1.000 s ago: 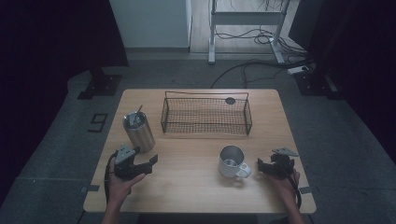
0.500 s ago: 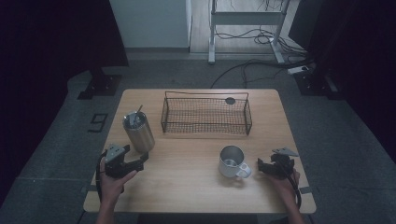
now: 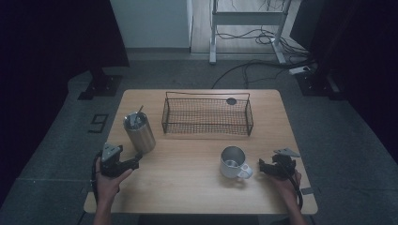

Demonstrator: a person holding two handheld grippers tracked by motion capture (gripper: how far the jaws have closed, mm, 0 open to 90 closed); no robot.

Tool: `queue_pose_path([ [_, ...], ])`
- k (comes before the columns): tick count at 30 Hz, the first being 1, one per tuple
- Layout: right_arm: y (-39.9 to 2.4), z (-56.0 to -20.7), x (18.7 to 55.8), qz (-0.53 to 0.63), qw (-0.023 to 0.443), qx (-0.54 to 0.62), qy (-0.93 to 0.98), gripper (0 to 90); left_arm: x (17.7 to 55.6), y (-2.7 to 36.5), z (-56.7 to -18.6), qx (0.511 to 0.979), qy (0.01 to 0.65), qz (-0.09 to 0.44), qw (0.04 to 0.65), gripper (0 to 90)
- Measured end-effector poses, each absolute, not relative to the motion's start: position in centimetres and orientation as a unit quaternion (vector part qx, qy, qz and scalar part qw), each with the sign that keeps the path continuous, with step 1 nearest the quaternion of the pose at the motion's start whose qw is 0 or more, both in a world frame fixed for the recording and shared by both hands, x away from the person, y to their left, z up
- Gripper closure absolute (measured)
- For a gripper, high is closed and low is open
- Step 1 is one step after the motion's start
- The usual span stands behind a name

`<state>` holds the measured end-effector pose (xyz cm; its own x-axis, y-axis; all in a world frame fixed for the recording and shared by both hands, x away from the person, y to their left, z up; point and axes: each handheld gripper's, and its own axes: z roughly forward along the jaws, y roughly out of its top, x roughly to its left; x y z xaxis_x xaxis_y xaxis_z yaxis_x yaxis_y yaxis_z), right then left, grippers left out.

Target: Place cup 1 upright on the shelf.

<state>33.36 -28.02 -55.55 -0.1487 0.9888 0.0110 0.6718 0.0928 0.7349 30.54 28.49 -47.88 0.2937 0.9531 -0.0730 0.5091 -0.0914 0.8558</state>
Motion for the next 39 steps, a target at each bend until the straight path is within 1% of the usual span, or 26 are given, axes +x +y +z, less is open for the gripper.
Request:
queue_pose_path([
  [4, -28.0, -55.5, 33.3, 0.31, 0.258, 0.596, 0.694, 12.8, 31.3, 28.9, -48.2, 0.685, 0.542, 0.275, 0.402, 13.8],
  [13, -28.0, -55.5, 33.3, 0.312, 0.257, 0.594, 0.695, 13.3, 32.8, 27.9, -48.5, 0.688, 0.546, 0.272, 0.393, 6.3],
  [16, -28.0, -55.5, 33.3, 0.311, 0.257, 0.594, 0.696, 13.2, 33.5, 27.9, -48.4, 0.686, 0.545, 0.279, 0.393, 4.7],
  [26, -28.0, -55.5, 33.3, 0.31, 0.258, 0.596, 0.694, 13.0, 34.7, 28.2, -47.6, 0.681, 0.544, 0.277, 0.404, 4.7],
  [39, -28.0, -55.5, 33.3, 0.311, 0.258, 0.595, 0.694, 13.1, 35.9, 27.9, -46.9, 0.693, 0.535, 0.271, 0.4, 4.9],
])
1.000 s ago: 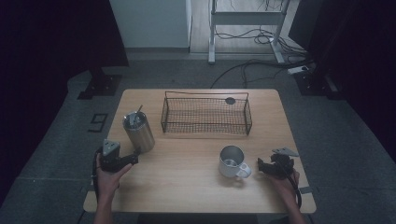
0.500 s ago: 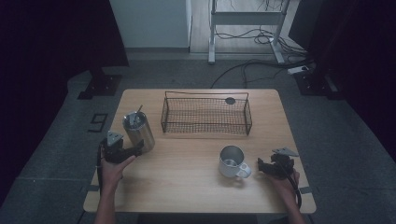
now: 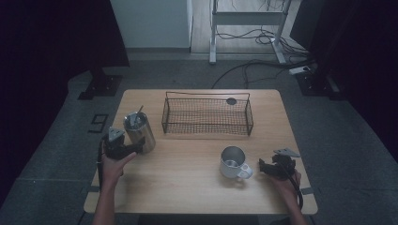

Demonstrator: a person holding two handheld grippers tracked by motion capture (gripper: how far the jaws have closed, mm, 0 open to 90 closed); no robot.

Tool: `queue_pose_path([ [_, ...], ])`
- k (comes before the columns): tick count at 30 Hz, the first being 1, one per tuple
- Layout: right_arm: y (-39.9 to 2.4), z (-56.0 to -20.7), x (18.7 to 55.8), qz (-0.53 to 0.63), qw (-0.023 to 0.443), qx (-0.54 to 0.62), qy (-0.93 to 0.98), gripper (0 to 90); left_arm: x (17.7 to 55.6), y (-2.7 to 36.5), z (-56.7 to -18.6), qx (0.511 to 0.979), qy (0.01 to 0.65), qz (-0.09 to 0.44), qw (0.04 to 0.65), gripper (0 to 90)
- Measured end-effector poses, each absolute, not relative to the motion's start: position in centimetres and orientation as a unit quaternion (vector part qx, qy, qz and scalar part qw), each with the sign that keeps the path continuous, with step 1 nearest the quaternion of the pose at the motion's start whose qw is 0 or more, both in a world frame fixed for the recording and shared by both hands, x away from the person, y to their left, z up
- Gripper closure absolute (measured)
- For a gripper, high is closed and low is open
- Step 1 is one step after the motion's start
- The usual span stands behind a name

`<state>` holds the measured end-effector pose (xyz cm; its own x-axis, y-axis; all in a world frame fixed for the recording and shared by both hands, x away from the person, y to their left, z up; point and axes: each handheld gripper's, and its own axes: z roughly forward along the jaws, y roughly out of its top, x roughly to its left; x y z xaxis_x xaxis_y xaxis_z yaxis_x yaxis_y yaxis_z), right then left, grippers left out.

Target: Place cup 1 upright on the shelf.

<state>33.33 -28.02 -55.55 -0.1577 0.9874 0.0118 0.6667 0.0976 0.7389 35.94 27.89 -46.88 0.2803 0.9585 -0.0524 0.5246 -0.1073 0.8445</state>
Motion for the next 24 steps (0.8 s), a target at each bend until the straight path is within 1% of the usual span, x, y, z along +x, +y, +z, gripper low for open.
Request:
queue_pose_path([
  [14, -28.0, -55.5, 33.3, 0.312, 0.256, 0.593, 0.696, 13.1, 37.0, 27.6, -47.0, 0.686, 0.543, 0.28, 0.395, 4.4],
  [24, -28.0, -55.5, 33.3, 0.312, 0.256, 0.593, 0.696, 13.1, 37.8, 27.0, -46.7, 0.691, 0.538, 0.281, 0.391, 2.5],
])
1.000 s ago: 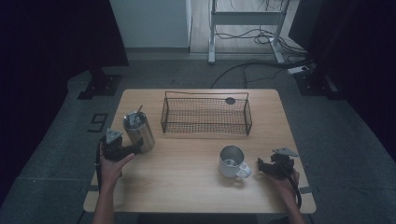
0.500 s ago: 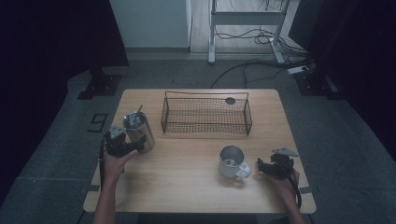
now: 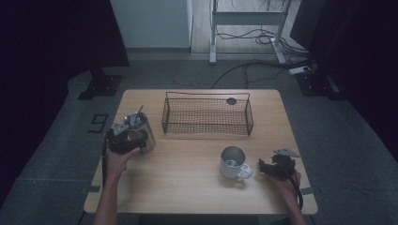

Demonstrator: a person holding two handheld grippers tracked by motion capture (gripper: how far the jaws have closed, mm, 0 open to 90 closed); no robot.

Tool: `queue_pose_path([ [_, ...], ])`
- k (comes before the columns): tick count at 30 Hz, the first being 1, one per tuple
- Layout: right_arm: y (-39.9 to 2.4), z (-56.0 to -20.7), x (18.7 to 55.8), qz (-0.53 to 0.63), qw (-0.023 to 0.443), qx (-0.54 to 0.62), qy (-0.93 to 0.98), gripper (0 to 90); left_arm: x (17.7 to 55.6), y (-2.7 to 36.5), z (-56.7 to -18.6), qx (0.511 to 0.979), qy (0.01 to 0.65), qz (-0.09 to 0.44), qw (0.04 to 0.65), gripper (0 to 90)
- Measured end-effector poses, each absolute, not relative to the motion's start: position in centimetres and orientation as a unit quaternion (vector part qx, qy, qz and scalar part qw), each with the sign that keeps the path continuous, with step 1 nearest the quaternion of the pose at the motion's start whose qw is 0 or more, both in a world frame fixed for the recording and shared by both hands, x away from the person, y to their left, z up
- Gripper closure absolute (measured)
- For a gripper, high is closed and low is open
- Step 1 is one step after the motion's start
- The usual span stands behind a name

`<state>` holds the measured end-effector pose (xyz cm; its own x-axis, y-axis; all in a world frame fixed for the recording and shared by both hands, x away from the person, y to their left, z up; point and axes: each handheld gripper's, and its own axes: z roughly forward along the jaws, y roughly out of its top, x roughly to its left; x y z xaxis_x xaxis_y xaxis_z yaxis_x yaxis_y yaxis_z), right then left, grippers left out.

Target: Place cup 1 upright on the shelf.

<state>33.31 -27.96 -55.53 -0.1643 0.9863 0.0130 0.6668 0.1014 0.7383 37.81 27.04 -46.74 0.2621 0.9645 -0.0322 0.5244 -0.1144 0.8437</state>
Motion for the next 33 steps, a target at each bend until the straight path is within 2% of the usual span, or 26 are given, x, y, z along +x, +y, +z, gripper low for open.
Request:
queue_pose_path([
  [33, -28.0, -55.5, 33.3, 0.312, 0.257, 0.593, 0.696, 13.2, 41.1, 26.1, -47.7, 0.68, 0.549, 0.281, 0.398, 1.2],
])
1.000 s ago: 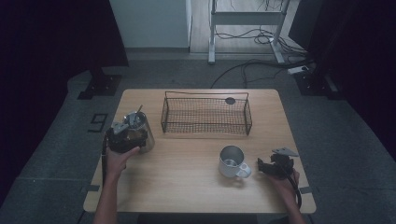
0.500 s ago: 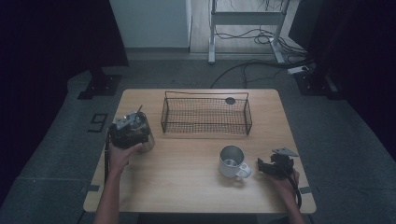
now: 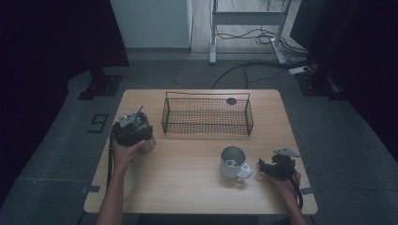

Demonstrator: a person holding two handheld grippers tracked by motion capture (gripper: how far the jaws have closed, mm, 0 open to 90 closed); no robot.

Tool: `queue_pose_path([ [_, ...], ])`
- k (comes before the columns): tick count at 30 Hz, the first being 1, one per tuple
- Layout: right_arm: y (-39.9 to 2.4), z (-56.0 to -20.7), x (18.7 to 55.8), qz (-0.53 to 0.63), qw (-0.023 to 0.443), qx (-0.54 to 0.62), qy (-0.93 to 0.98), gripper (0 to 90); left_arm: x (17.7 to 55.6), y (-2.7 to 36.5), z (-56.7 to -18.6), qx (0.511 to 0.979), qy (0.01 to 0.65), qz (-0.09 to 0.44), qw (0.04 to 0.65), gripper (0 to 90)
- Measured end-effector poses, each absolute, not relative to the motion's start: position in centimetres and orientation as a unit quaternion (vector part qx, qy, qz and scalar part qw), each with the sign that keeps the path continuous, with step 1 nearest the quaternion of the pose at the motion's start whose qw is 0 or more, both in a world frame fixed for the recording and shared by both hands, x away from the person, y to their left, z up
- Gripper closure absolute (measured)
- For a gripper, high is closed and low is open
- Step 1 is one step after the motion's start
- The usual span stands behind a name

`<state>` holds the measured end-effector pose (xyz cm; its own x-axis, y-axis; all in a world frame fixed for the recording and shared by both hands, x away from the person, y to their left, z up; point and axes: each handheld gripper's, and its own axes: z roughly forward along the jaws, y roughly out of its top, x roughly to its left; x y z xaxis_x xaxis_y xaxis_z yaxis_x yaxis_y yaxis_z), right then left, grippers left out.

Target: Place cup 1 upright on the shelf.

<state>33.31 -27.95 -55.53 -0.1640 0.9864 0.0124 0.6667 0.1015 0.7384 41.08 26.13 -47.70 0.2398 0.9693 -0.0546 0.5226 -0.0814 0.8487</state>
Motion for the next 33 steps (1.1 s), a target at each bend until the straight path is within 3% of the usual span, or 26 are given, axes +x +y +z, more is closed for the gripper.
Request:
queue_pose_path([
  [33, -27.9, -55.5, 33.3, 0.312, 0.257, 0.593, 0.697, 13.3, 39.4, 25.9, -46.3, 0.689, 0.528, 0.28, 0.411, 3.7],
])
